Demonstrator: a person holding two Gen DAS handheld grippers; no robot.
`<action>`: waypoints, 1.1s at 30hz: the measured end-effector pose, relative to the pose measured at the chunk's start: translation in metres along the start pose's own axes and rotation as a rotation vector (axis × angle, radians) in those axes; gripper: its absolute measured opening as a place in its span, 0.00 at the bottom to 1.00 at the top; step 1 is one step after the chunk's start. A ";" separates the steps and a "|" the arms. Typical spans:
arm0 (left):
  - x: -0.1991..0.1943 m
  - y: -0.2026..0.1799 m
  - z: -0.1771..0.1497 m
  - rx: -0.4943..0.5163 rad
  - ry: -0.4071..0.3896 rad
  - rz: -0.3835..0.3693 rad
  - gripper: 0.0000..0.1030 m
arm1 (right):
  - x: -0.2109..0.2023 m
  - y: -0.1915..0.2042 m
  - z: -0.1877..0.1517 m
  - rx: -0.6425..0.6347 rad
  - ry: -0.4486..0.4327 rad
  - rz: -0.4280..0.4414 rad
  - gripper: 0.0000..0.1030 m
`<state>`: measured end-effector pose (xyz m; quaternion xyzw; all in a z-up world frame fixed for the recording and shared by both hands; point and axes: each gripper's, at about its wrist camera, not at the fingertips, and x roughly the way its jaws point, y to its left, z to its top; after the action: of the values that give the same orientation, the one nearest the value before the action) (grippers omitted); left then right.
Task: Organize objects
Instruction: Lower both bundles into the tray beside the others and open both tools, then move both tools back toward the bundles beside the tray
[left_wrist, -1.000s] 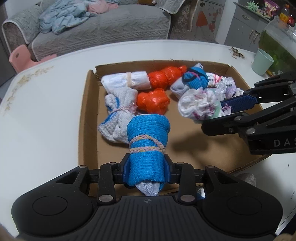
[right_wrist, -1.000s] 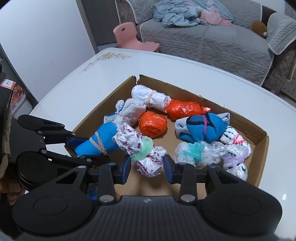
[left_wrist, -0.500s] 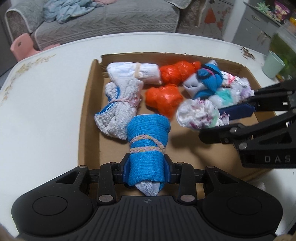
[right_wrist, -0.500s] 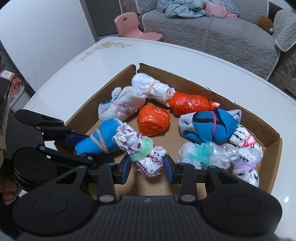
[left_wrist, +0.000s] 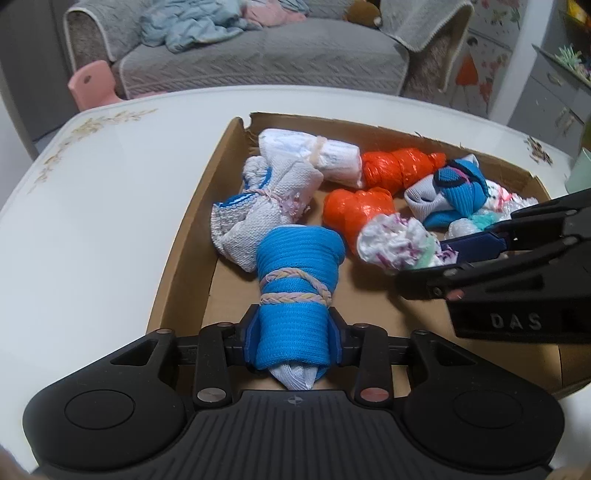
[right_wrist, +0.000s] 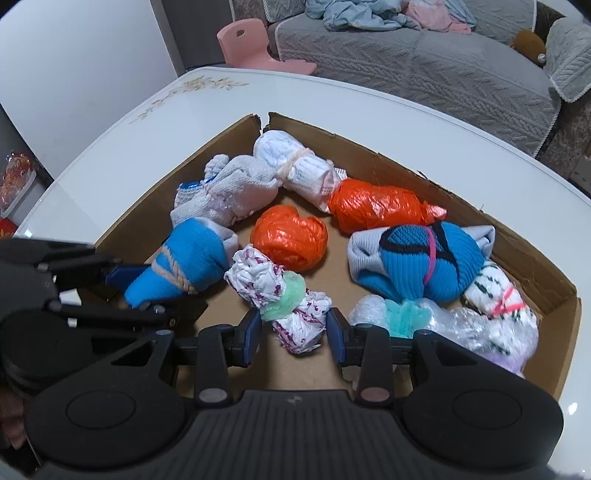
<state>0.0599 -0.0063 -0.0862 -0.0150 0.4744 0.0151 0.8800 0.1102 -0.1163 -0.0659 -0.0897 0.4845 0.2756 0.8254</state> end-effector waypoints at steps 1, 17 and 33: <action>-0.001 0.000 -0.002 -0.009 -0.008 0.005 0.44 | 0.000 0.001 0.001 0.000 -0.005 0.002 0.34; -0.003 -0.002 -0.005 -0.001 -0.016 0.038 0.51 | 0.006 0.001 0.001 0.003 -0.001 0.003 0.36; -0.026 0.001 -0.008 -0.019 -0.027 0.031 0.73 | -0.024 0.011 0.000 -0.010 -0.017 -0.008 0.57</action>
<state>0.0386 -0.0056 -0.0687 -0.0158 0.4624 0.0333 0.8859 0.0950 -0.1161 -0.0447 -0.0933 0.4758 0.2756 0.8300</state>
